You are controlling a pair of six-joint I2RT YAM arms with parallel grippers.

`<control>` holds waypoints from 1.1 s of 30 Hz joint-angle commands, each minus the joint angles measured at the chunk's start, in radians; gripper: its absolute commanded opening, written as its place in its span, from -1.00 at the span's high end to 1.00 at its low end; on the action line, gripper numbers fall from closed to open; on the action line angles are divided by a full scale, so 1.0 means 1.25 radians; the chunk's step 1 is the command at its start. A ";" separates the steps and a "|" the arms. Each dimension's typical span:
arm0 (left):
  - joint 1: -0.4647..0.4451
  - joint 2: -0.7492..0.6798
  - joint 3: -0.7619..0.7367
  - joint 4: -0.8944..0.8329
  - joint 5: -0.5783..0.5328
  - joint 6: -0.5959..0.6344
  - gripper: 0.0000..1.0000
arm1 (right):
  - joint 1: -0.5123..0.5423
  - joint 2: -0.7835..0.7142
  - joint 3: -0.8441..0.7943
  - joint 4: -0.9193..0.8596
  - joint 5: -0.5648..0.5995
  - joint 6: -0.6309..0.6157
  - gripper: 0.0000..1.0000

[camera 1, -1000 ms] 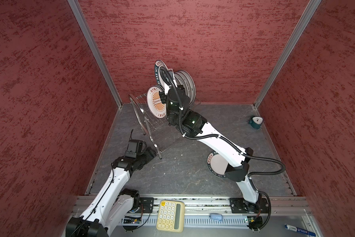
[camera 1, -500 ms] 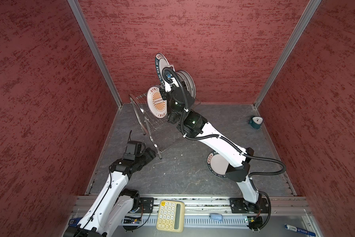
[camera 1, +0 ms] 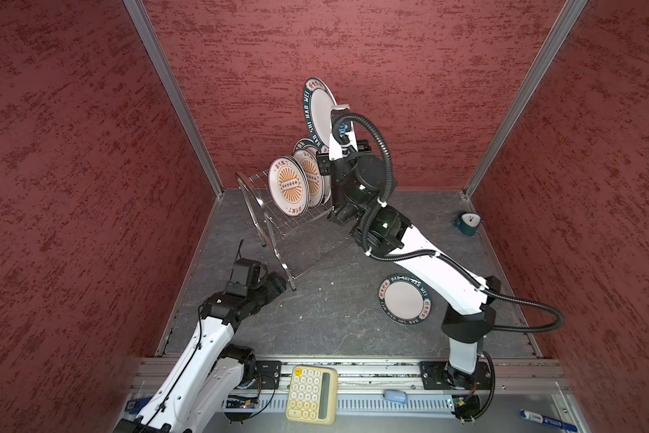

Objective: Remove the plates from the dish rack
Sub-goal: 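Lift the green-rimmed plate up out of the rack with the right gripper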

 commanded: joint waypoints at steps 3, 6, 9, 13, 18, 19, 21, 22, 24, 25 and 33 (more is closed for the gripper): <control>-0.026 -0.016 0.030 -0.017 -0.019 -0.007 -0.71 | 0.005 -0.138 -0.121 0.098 0.028 0.004 1.00; -0.052 -0.020 0.038 -0.025 -0.037 -0.025 -0.71 | 0.004 -0.231 -0.248 0.140 0.059 0.007 1.00; -0.081 -0.025 0.038 -0.015 -0.042 -0.039 -0.72 | 0.003 -0.339 -0.398 0.148 0.087 0.059 1.00; -0.143 -0.014 0.047 -0.004 -0.067 -0.054 -0.72 | 0.001 -0.506 -0.580 0.106 0.151 0.153 1.00; -0.230 0.007 0.059 0.017 -0.101 -0.077 -0.74 | -0.003 -0.678 -0.768 -0.063 0.226 0.363 1.00; -0.245 0.011 0.064 0.020 -0.106 -0.079 -0.74 | -0.004 -0.702 -0.788 -0.122 0.235 0.426 1.00; -0.285 0.021 0.075 0.033 -0.126 -0.081 -0.74 | -0.004 -0.758 -0.822 -0.292 0.243 0.590 1.00; -0.304 0.028 0.080 0.042 -0.134 -0.080 -0.74 | -0.004 -0.780 -0.836 -0.358 0.239 0.656 1.00; -0.339 0.047 0.086 0.069 -0.145 -0.079 -0.74 | -0.008 -0.823 -0.863 -0.500 0.208 0.807 1.00; -0.351 0.057 0.086 0.085 -0.146 -0.078 -0.74 | -0.009 -0.836 -0.871 -0.553 0.183 0.864 1.00; -0.455 0.172 0.088 0.240 -0.150 -0.070 -0.75 | -0.044 -0.875 -0.956 -0.771 -0.041 1.138 1.00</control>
